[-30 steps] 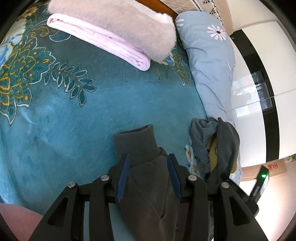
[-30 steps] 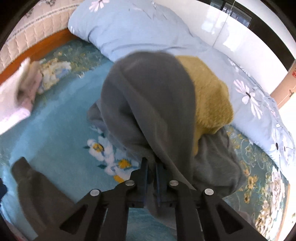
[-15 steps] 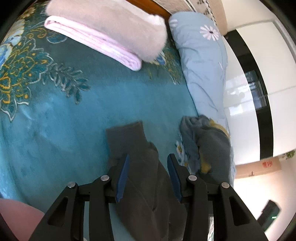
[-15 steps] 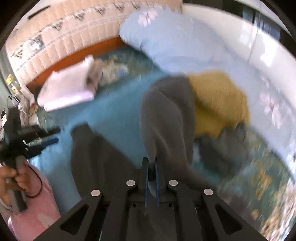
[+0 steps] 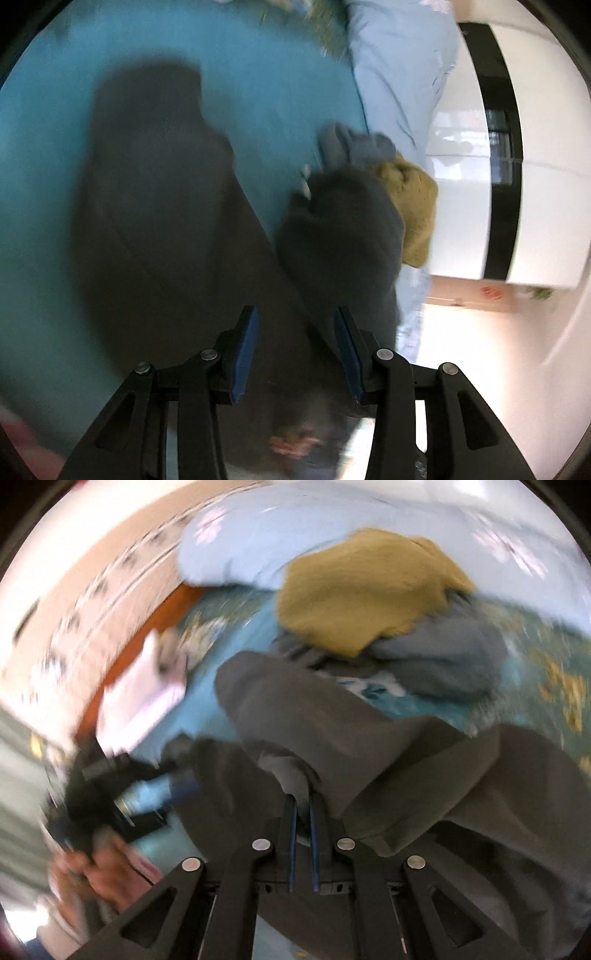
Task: Fold clothes
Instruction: 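Grasp the sweatpants waistband with the right gripper while the left gripper holds the leg cuff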
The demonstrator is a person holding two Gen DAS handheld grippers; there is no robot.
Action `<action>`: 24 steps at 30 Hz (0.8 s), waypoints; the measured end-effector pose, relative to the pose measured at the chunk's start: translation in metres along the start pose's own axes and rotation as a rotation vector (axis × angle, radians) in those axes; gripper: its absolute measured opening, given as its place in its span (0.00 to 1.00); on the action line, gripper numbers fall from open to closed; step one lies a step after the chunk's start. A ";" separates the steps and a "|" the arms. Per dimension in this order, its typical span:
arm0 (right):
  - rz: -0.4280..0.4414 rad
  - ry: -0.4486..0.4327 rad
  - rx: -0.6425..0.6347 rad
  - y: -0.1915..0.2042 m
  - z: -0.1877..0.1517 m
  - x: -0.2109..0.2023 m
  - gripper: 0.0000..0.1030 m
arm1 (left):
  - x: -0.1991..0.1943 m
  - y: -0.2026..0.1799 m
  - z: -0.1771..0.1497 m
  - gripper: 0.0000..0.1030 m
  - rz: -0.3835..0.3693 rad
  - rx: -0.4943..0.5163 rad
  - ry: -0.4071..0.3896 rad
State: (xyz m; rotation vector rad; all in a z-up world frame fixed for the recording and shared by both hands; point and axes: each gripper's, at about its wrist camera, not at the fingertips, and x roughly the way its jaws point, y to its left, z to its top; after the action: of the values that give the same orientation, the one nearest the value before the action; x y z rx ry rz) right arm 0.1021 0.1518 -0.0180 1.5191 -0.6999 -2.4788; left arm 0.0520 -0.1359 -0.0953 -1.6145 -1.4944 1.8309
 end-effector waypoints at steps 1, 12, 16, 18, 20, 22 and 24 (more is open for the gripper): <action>0.025 0.004 0.044 -0.006 0.003 0.001 0.06 | 0.008 -0.001 -0.004 0.42 -0.018 -0.022 0.019; 0.066 -0.004 0.028 -0.001 0.011 -0.005 0.07 | 0.062 0.001 -0.013 0.51 -0.165 -0.281 0.047; 0.043 0.006 -0.029 0.010 0.005 -0.003 0.10 | 0.049 -0.023 -0.002 0.09 -0.107 -0.141 -0.016; 0.026 -0.005 -0.046 0.017 0.004 -0.001 0.11 | 0.038 -0.048 0.001 0.07 -0.036 0.032 -0.052; 0.026 -0.010 -0.048 0.021 0.004 -0.001 0.20 | 0.020 -0.073 0.000 0.06 -0.005 0.183 -0.103; 0.046 -0.014 -0.047 0.025 0.005 -0.003 0.51 | 0.000 -0.092 0.000 0.05 0.003 0.296 -0.154; 0.071 -0.034 -0.058 0.027 0.001 -0.010 0.66 | -0.027 -0.095 0.002 0.05 0.016 0.339 -0.237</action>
State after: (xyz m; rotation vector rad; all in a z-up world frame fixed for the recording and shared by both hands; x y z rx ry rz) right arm 0.1032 0.1317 0.0032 1.4109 -0.6692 -2.4557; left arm 0.0211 -0.1165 -0.0031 -1.2909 -1.1725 2.2049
